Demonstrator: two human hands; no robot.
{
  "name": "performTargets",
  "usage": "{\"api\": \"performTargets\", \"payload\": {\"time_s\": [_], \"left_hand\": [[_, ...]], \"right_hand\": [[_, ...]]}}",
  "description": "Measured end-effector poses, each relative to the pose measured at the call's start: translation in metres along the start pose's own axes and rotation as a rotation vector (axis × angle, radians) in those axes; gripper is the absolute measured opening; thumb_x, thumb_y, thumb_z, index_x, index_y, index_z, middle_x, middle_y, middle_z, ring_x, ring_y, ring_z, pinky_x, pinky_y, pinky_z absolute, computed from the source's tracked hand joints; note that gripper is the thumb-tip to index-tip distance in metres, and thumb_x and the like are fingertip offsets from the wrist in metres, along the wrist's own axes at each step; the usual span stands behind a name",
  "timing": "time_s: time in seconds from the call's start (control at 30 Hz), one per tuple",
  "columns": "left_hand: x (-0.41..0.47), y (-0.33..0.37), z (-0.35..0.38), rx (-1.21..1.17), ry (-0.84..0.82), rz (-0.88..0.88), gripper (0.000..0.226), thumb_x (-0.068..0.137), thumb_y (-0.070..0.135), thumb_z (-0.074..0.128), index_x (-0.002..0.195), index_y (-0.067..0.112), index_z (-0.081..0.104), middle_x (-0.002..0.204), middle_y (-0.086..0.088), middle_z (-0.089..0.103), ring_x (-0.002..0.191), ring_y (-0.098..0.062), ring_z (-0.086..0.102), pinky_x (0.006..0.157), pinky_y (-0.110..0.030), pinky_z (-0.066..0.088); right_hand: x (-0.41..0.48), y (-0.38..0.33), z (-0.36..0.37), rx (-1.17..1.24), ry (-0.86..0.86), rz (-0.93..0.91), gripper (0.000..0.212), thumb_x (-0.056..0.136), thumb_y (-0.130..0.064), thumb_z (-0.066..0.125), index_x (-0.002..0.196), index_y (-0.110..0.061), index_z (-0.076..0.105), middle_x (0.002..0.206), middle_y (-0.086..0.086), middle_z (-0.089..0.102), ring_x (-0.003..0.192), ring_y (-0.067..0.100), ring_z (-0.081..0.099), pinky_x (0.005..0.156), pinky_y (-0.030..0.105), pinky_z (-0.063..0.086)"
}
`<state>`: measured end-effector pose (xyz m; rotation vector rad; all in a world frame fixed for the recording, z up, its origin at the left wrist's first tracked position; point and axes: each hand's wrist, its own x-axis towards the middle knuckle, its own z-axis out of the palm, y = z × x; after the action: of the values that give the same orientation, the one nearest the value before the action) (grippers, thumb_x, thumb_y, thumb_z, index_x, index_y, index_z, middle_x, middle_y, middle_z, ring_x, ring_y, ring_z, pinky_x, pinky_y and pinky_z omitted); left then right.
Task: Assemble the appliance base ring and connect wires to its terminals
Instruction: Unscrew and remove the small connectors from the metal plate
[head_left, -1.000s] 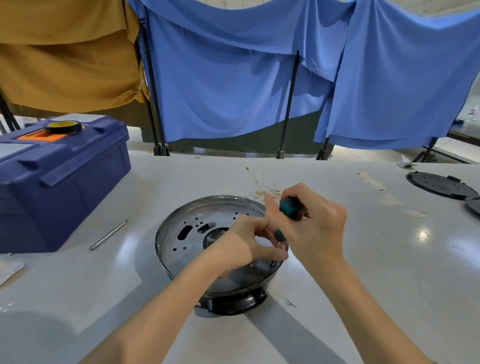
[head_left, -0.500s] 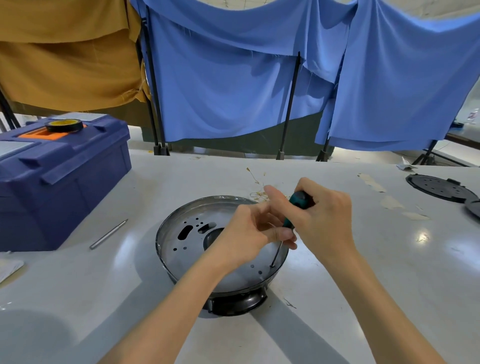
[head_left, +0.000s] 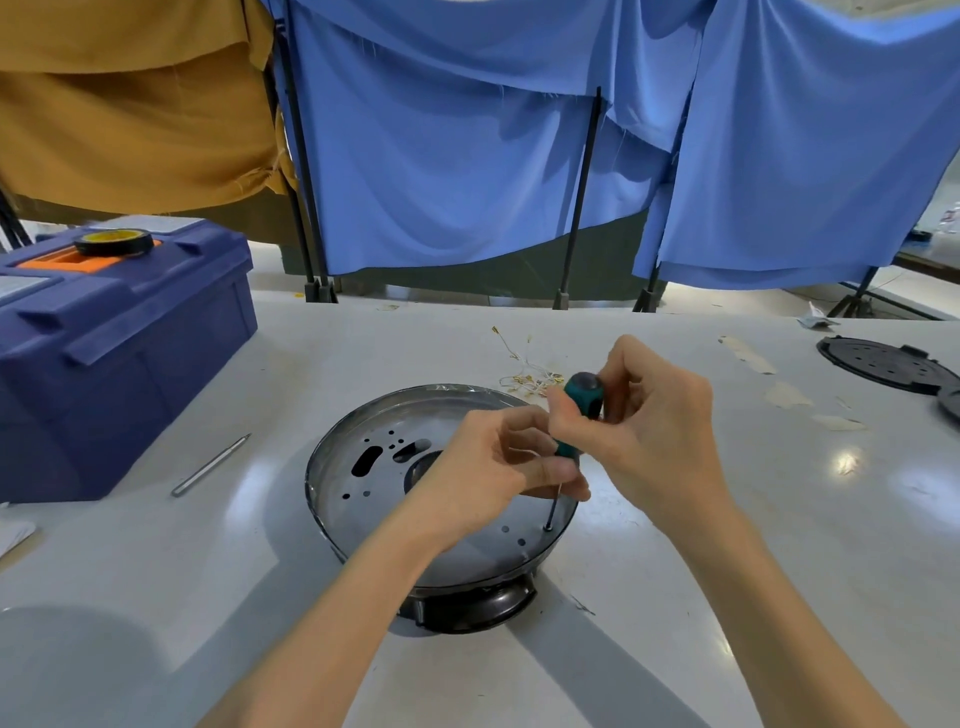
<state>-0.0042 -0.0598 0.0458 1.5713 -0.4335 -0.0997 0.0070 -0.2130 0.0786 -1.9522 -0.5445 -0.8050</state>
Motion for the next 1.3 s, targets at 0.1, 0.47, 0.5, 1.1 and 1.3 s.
{"api": "performTargets", "payload": {"time_s": [0.1,0.47,0.5,1.1,1.3], "left_hand": [[0.005,0.0,0.003,0.056,-0.028,0.005,0.018,0.093,-0.002,0.056,0.105,0.007,0.065,0.084,-0.017,0.071,0.083,-0.025,0.074,0.074,-0.024,0.057],[0.002,-0.003,-0.005,-0.002,-0.047,-0.019,0.022,0.096,-0.005,0.048,0.104,0.008,0.064,0.095,-0.023,0.068,0.089,-0.028,0.072,0.082,-0.031,0.058],[0.002,-0.004,-0.005,-0.016,-0.052,-0.027,0.022,0.096,-0.004,0.049,0.106,0.008,0.065,0.097,-0.02,0.07,0.09,-0.027,0.072,0.082,-0.029,0.057],[0.01,-0.002,0.001,-0.046,-0.141,-0.095,0.022,0.099,0.012,0.048,0.109,0.02,0.066,0.091,0.007,0.074,0.086,-0.01,0.071,0.075,-0.015,0.053],[0.011,-0.002,0.006,-0.05,-0.146,-0.12,0.023,0.099,0.014,0.051,0.119,0.013,0.063,0.098,-0.007,0.074,0.091,-0.016,0.072,0.079,-0.015,0.052]], "right_hand": [[0.001,0.003,0.002,-0.129,0.066,0.045,0.046,0.071,-0.038,0.078,0.061,-0.013,0.041,0.049,-0.009,0.037,0.046,0.012,0.031,0.045,0.021,0.03],[0.011,-0.003,-0.005,0.054,-0.325,-0.019,0.014,0.086,-0.027,0.069,0.099,-0.022,0.068,0.078,-0.01,0.066,0.055,0.018,0.063,0.057,0.032,0.056],[0.011,-0.003,-0.004,0.061,-0.314,-0.024,0.01,0.086,-0.025,0.071,0.093,-0.019,0.068,0.076,-0.008,0.066,0.057,0.018,0.063,0.055,0.028,0.056],[-0.008,-0.011,0.027,-0.405,0.243,0.037,0.036,0.081,-0.025,0.072,0.066,-0.017,0.04,0.05,-0.005,0.036,0.041,0.006,0.025,0.047,0.014,0.016],[-0.004,-0.005,0.018,-0.458,0.209,0.124,0.035,0.085,-0.035,0.067,0.067,-0.015,0.045,0.05,-0.005,0.038,0.046,0.02,0.035,0.047,0.017,0.02]]}}
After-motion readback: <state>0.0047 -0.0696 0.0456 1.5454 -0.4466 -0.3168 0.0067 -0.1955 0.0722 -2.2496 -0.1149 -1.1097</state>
